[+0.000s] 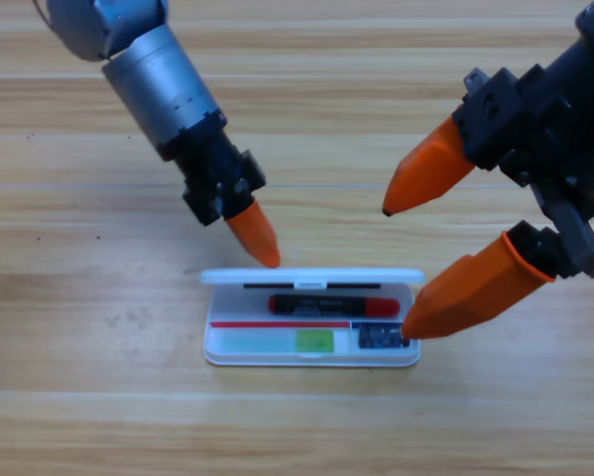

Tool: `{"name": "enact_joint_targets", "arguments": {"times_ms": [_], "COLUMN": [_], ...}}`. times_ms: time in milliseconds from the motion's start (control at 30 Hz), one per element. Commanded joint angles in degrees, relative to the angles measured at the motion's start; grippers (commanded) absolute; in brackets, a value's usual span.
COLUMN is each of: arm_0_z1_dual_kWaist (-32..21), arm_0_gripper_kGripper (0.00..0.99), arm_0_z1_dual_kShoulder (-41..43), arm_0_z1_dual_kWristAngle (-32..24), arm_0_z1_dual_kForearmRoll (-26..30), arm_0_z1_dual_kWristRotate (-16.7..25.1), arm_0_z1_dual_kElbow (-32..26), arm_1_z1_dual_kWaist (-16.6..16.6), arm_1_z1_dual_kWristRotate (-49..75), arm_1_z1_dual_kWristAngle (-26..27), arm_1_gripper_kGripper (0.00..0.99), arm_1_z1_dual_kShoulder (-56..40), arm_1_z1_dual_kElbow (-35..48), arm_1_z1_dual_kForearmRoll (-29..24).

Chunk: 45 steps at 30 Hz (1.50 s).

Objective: Clean up eraser and pencils

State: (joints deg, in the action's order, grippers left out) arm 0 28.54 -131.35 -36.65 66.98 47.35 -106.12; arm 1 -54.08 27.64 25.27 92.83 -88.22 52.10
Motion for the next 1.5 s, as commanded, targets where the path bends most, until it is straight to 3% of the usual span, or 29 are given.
{"name": "enact_joint_targets", "arguments": {"times_ms": [33,900,1233,1367,1500], "arm_0_z1_dual_kWaist": [2.7,7.4,8.6,9.1,10.5], "arm_0_gripper_kGripper": [0.000,0.000,0.000,0.000,0.000], "arm_0_z1_dual_kShoulder": [2.0,4.4,8.2,11.9,23.6], "arm_0_z1_dual_kWristAngle": [1.8,11.3,18.5,19.1,18.2], "arm_0_z1_dual_kForearmRoll": [-2.9,-16.8,-29.4,-31.9,-29.9], "arm_0_z1_dual_kWristRotate": [-1.0,-6.7,-7.7,-7.3,-6.7], "arm_0_z1_dual_kElbow": [5.0,16.9,29.2,32.6,34.8], "arm_1_z1_dual_kWaist": [-1.4,-1.4,-1.4,-1.4,-1.4], "arm_1_z1_dual_kWristRotate": [-0.4,-0.6,-0.6,-0.6,-0.6], "arm_1_z1_dual_kWristAngle": [1.3,1.9,1.9,1.9,1.9], "arm_1_gripper_kGripper": [0.960,0.960,0.960,0.960,0.960], "arm_1_z1_dual_kShoulder": [3.2,3.5,3.8,3.8,3.8], "arm_1_z1_dual_kElbow": [0.2,0.1,0.0,0.0,0.0], "arm_1_z1_dual_kForearmRoll": [-0.7,-0.7,-0.7,-0.7,-0.7]}}
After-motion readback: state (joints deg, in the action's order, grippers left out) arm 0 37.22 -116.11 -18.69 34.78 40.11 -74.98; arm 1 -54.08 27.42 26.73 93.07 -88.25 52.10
